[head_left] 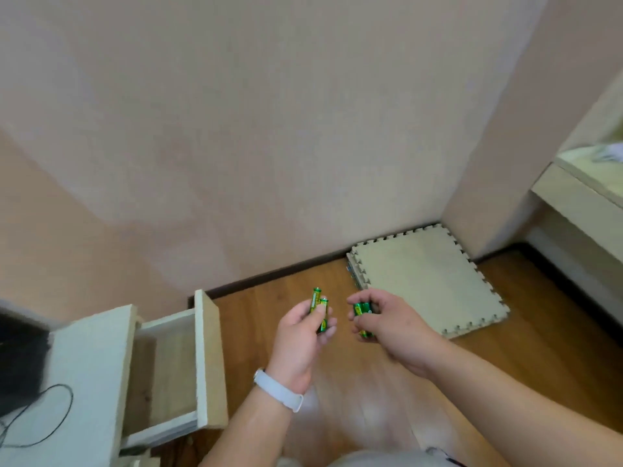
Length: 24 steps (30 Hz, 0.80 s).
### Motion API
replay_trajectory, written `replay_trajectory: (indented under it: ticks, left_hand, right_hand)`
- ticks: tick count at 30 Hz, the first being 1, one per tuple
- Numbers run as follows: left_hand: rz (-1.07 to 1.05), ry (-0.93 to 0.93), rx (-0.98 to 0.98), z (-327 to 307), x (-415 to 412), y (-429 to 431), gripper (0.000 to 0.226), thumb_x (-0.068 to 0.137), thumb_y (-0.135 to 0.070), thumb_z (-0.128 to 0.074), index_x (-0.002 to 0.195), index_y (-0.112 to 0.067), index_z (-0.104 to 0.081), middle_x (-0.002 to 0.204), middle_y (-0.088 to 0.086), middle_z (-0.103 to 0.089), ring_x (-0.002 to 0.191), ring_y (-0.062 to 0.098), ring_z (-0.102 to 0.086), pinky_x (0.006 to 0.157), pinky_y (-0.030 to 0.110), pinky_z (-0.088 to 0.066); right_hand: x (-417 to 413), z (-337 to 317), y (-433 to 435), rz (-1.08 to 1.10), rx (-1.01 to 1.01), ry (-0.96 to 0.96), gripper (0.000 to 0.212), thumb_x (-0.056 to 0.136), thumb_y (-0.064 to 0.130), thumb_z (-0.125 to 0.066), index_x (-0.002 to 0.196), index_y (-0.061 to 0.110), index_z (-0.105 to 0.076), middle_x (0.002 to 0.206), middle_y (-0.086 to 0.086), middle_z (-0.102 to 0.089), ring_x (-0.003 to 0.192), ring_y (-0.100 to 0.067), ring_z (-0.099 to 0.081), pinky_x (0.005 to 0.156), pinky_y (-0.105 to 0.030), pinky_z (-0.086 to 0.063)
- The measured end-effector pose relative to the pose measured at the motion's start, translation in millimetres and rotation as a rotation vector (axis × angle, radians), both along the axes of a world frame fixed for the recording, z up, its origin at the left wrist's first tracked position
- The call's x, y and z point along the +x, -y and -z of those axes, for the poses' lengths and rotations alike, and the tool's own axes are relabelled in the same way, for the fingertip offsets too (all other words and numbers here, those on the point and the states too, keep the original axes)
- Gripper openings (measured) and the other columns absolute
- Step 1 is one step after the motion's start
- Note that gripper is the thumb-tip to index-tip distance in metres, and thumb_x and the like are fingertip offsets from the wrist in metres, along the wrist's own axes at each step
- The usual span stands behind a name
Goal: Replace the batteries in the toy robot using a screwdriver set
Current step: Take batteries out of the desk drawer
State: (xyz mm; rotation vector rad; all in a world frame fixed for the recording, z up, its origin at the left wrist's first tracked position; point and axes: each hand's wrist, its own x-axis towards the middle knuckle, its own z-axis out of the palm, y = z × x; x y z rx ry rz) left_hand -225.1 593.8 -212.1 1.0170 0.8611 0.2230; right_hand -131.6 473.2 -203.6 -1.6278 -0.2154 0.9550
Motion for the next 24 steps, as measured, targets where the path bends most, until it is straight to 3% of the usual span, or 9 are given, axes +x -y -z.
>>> replay_trajectory:
  ticks: [5, 13, 19, 24]
  left_hand:
    - [0.187, 0.007, -0.016, -9, 80, 102, 0.014, 0.097, -0.002, -0.053, 0.104, -0.001, -0.065, 0.083, 0.007, -0.065, 0.068, 0.013, -0.063, 0.064, 0.022, -0.057]
    - [0.436, -0.007, -0.024, -18, 180, 246, 0.011, 0.098, -0.003, -0.053, 0.102, -0.001, -0.063, 0.085, 0.009, -0.063, 0.069, 0.014, -0.063, 0.065, 0.022, -0.058]
    - [0.601, -0.003, -0.018, -29, 231, 314, 0.01, 0.098, -0.004, -0.053, 0.1, -0.002, -0.063, 0.086, 0.01, -0.062, 0.071, 0.015, -0.062, 0.064, 0.021, -0.058]
    - [0.728, 0.003, -0.036, -25, 273, 354, 0.01, 0.098, -0.004, -0.054, 0.1, -0.002, -0.062, 0.085, 0.009, -0.063, 0.071, 0.015, -0.063, 0.063, 0.021, -0.058]
  right_hand:
    - [65, 4, 116, 0.198, 0.045, -0.059, 0.029, 0.084, -0.013, -0.053, 0.103, 0.007, -0.061, 0.084, -0.008, -0.065, 0.065, -0.016, -0.061, 0.062, -0.027, -0.052]
    - [131, 1, 281, 0.477, 0.041, -0.062, 0.028, 0.086, -0.009, -0.051, 0.103, 0.01, -0.061, 0.089, -0.009, -0.063, 0.071, -0.018, -0.062, 0.066, -0.029, -0.053]
    - [147, -15, 360, 0.668, 0.023, -0.032, 0.025, 0.088, -0.007, -0.053, 0.105, 0.01, -0.061, 0.094, -0.013, -0.065, 0.074, -0.017, -0.064, 0.071, -0.031, -0.056]
    - [160, -28, 402, 0.813, -0.033, 0.031, 0.025, 0.09, -0.005, -0.052, 0.108, 0.01, -0.062, 0.098, -0.013, -0.066, 0.076, -0.017, -0.066, 0.062, -0.023, -0.057]
